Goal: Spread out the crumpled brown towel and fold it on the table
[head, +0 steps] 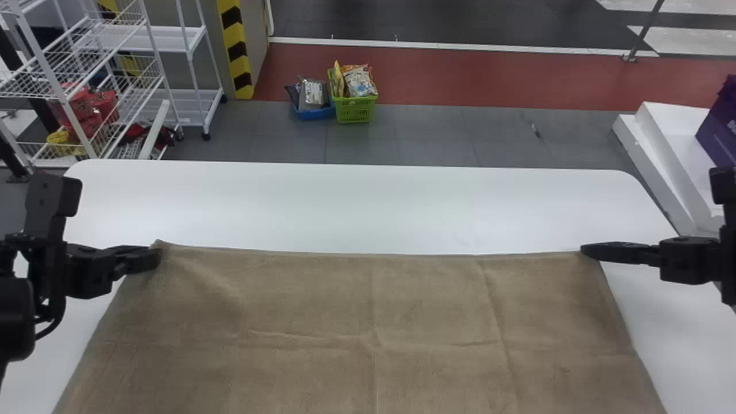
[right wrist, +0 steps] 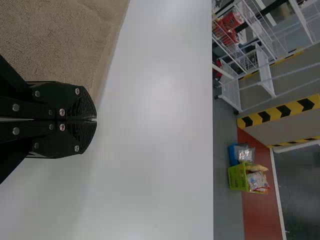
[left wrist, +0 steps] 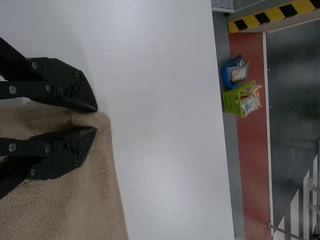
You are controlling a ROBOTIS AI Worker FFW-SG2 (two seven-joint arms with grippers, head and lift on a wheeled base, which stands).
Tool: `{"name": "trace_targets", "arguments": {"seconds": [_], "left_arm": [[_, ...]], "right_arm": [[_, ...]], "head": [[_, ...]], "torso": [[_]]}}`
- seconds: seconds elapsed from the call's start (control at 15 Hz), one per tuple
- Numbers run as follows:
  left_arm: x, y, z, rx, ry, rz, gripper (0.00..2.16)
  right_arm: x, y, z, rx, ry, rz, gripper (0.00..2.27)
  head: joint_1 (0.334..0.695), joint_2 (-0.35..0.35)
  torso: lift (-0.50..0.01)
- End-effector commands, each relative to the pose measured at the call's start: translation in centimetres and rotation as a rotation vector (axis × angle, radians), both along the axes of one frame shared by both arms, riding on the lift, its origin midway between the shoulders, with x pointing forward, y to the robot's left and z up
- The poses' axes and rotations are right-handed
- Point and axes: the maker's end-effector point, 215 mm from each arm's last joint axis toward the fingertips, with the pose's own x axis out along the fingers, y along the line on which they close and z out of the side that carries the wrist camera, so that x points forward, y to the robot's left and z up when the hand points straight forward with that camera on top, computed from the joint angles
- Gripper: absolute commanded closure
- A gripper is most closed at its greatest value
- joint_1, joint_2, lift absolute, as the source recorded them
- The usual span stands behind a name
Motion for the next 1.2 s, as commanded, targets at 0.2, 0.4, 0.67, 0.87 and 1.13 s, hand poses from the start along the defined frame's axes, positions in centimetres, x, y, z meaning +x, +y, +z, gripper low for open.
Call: {"name": "trace_targets", "arguments": {"seconds": [0.2, 0.4, 0.67, 0.87, 1.13], "left_arm": [[-1.0, 1.8, 2.2, -0.005, -0.032, 0.054, 1.08], [-2.2, 2.9, 2.2, 0.013, -0.037, 0.079, 1.08], [-4.3, 3.4, 3.9, 0.015, -0.077, 0.098, 1.08], [-5.4, 3.3, 5.4, -0.004, -0.098, 0.109, 1.07], [-6.9, 3.0, 6.3, -0.025, -0.108, 0.103, 1.07]], "right_arm": [[1.5, 0.4, 1.4, -0.041, -0.069, -0.005, 1.32], [2.3, 0.5, 2.2, -0.064, -0.093, -0.005, 1.32], [2.2, 2.5, 3.7, -0.049, -0.13, 0.016, 1.32], [-0.1, 2.3, 4.8, -0.016, -0.137, 0.016, 1.32], [-3.3, 0.7, 5.7, 0.019, -0.162, 0.011, 1.32]], "head": [[0.695, -0.03], [0.695, -0.018], [0.695, 0.003], [0.695, 0.018], [0.695, 0.013]], "torso": [[-0.127], [-0.127], [-0.127], [-0.127], [-0.127]]}}
